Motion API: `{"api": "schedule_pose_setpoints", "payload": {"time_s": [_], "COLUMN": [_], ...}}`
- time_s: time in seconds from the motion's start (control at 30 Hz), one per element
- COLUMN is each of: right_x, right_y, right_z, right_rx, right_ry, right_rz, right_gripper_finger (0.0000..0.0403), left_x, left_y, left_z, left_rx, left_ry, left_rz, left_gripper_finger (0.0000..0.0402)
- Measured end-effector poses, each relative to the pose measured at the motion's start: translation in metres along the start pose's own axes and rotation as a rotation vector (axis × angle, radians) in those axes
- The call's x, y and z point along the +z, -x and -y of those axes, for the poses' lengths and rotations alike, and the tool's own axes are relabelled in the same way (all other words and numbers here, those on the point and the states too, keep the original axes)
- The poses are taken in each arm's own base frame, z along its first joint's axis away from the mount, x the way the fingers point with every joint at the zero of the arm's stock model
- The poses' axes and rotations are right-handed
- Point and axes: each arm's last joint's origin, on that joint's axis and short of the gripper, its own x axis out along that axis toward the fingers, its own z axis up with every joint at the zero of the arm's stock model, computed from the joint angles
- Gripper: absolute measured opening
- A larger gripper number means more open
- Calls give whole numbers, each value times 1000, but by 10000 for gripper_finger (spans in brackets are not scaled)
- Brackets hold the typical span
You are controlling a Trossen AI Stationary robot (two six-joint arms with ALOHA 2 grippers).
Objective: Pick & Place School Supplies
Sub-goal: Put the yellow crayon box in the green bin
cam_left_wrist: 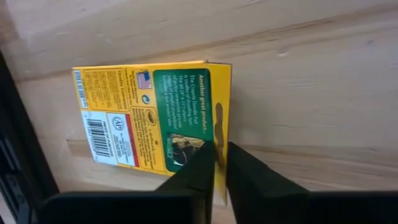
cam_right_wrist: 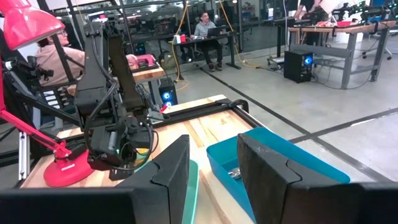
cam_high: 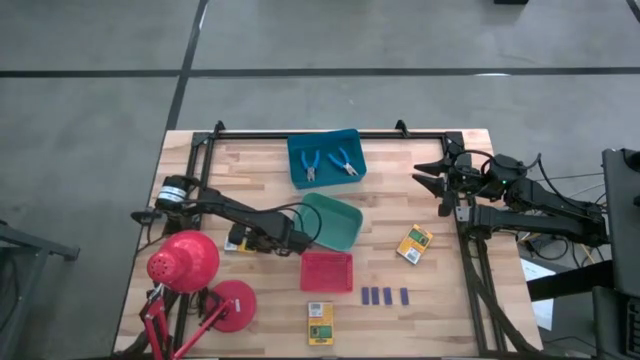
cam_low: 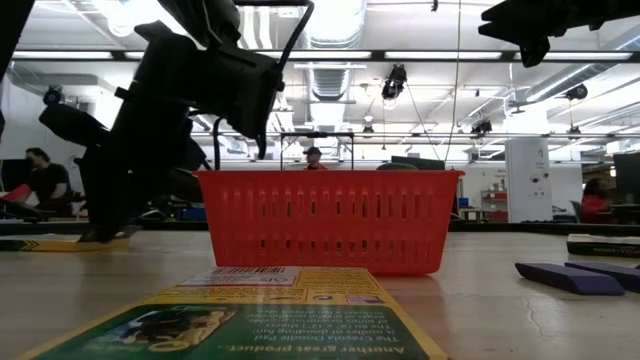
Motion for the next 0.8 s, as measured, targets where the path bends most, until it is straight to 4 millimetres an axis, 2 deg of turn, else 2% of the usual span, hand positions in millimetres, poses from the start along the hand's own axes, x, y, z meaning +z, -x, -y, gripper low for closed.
{"api": "schedule_pose_setpoints", "payload": {"time_s": [0.2,0.4,0.8], "right_x": [0,0,0], "right_y": [0,0,0], "right_z": [0,0,0], "right_rx": [0,0,0], "right_ry": [0,0,0], "right_rz": [0,0,0], "right_gripper_finger": [128,128,128], "left_x": [0,0,2], "left_y": [0,3,37], "left_z": [0,-1,-18], "left_rx": [5,2,10], "left_ry": [0,1,20], "left_rz": [0,-9,55], "left_gripper_finger": [7,7,5]}}
